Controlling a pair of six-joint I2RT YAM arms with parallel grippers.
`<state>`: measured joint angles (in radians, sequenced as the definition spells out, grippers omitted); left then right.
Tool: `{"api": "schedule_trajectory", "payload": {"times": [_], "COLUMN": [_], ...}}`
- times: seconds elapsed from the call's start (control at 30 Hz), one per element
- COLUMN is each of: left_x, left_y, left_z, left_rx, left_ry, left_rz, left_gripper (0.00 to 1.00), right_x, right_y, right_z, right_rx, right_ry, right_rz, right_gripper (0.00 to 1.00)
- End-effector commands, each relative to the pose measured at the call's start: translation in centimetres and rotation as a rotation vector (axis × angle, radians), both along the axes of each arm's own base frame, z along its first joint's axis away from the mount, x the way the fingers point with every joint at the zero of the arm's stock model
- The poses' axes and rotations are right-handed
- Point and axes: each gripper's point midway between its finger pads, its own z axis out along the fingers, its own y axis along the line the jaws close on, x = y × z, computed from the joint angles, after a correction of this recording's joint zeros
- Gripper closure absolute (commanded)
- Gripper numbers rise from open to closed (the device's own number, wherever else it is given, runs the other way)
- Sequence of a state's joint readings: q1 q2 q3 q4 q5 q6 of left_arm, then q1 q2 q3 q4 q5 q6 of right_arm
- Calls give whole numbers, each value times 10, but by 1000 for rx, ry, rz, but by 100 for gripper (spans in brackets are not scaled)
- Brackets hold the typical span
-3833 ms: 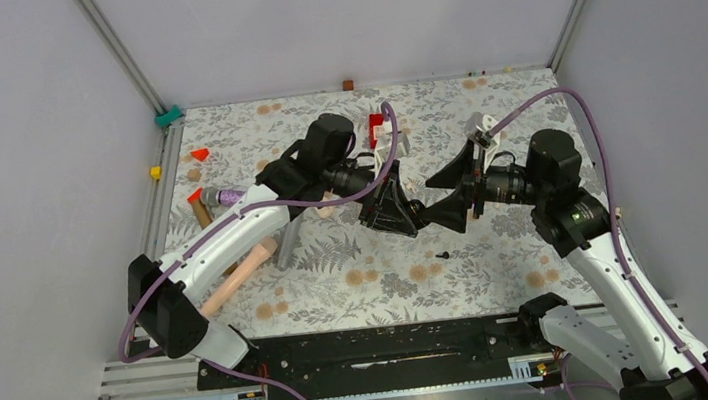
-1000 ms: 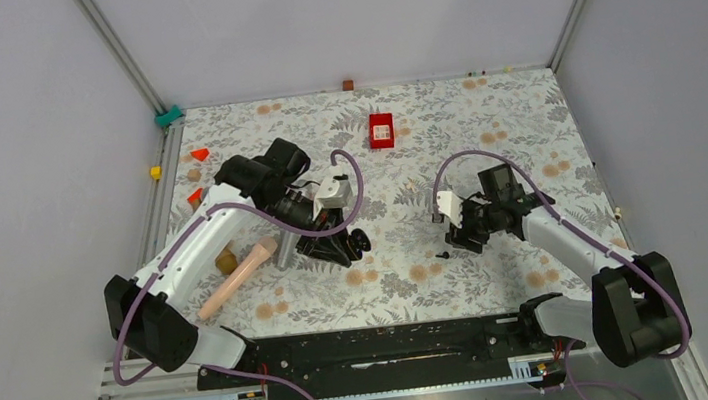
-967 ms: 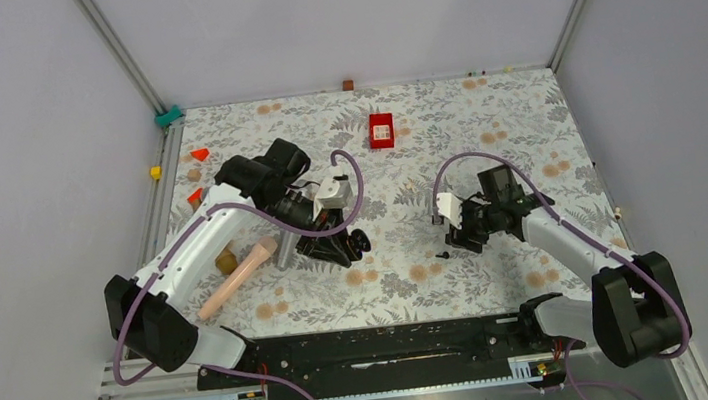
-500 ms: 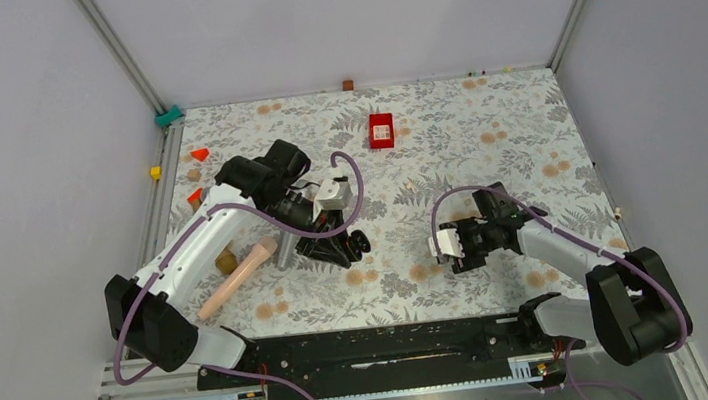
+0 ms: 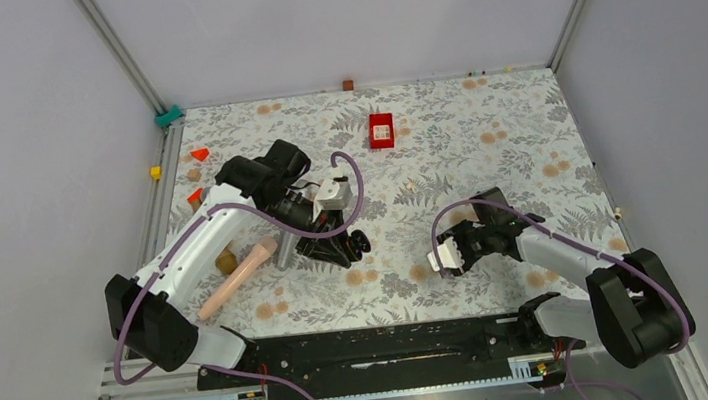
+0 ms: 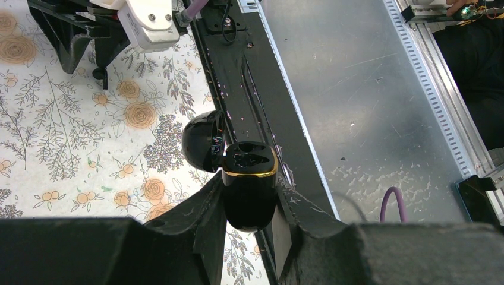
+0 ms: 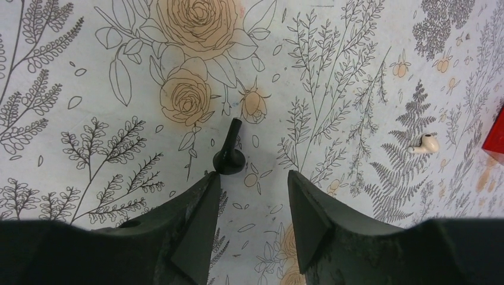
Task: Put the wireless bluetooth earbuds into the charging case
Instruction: Pick up the earbud from the center of the board.
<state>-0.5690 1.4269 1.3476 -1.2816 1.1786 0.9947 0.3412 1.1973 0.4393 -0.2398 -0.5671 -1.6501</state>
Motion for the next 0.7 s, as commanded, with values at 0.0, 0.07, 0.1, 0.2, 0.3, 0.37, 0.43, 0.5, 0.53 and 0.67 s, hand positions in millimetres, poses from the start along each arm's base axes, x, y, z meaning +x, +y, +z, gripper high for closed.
{"api": "schedule_trajectory", "payload": {"times": [0.0,0.07,0.1,0.2,0.3,0.37,0.43,0.5,0.53,0.67], "left_x": [-1,-1,-1,-1,-1,-1,0,0,-1,-1], "left_y": [-3,-3,-3,-3,-3,-3,-3,-3,-3,-3], "left_z": [7,7,7,6,6,6,6,5,5,5], "left_rx": [-57,-58,-58,-56,-56,-55,-56,-55,-56,-54], "left_ry": [-4,-3,-4,-1,-1,2,-1,1,4,6], "left_rz": [-15,-15,-16,-16,-16,-15,-15,-15,-16,-16], "left_gripper": [100,100,100,100,100,100,100,100,100,100], "right_x": [-21,-25,-26,-29,-30,-31,-33,-34,-36,-37], "right_y": [-4,-4,-3,-2,-2,-2,-2,-1,0,4], "right_z": [-16,-18,-19,-22,-24,-24,-25,-24,-24,-21], "right_rx": [-54,-65,-67,-74,-82,-86,-89,-86,-82,-64], "right_ry": [49,52,53,62,69,77,91,98,105,119], "right_rz": [75,94,100,107,112,113,115,114,113,106], "right_gripper": [46,46,46,47,50,52,53,56,57,62]}}
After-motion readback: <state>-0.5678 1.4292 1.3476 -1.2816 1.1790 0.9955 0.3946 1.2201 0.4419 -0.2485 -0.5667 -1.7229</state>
